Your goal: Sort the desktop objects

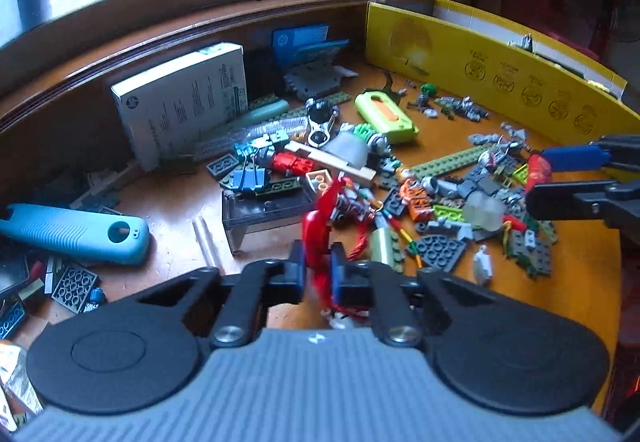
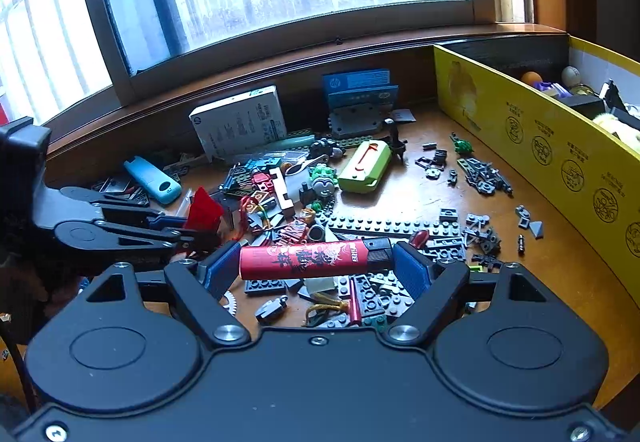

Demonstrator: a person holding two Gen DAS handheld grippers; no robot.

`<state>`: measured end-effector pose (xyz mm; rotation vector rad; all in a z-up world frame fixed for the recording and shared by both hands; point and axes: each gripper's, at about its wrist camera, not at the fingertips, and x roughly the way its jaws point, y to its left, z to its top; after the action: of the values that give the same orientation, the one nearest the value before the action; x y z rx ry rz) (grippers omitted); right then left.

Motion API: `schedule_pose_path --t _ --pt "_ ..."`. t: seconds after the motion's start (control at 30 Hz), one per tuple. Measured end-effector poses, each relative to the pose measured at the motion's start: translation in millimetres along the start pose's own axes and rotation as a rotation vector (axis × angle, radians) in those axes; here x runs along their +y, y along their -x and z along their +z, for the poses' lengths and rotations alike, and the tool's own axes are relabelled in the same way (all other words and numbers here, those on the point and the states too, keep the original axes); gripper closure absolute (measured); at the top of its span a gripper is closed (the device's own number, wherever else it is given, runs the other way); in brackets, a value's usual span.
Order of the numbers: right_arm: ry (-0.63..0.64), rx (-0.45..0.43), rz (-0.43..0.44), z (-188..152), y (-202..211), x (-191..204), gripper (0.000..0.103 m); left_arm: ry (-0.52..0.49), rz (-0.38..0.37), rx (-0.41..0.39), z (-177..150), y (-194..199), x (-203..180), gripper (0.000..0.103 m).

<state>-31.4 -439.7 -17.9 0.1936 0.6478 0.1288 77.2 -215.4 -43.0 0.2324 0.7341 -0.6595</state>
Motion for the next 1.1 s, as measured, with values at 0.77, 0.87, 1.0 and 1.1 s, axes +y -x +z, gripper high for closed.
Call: schedule_pose_path --t 0.77,0.87,1.0,1.1 --pt "0.072 -0.006 0.040 17.1 14.2 -25.4 0.023 0.101 0.091 -0.049 25.0 0.1 -10.5 0.098" --pt "0.079 -0.017 0.060 24.6 16.4 -34.5 0.023 0.115 0.092 -0.085 35.2 8.9 -21.5 0.098" --pt "0.084 -0.028 0.079 33.2 20.3 -47.8 0.023 0.108 0.091 -0.132 55.4 17.4 -40.5 0.098" --pt "0.085 -0.039 0.085 38.5 25.8 -59.2 0.023 0.096 0.082 -0.157 73.9 16.6 -55.7 0.098"
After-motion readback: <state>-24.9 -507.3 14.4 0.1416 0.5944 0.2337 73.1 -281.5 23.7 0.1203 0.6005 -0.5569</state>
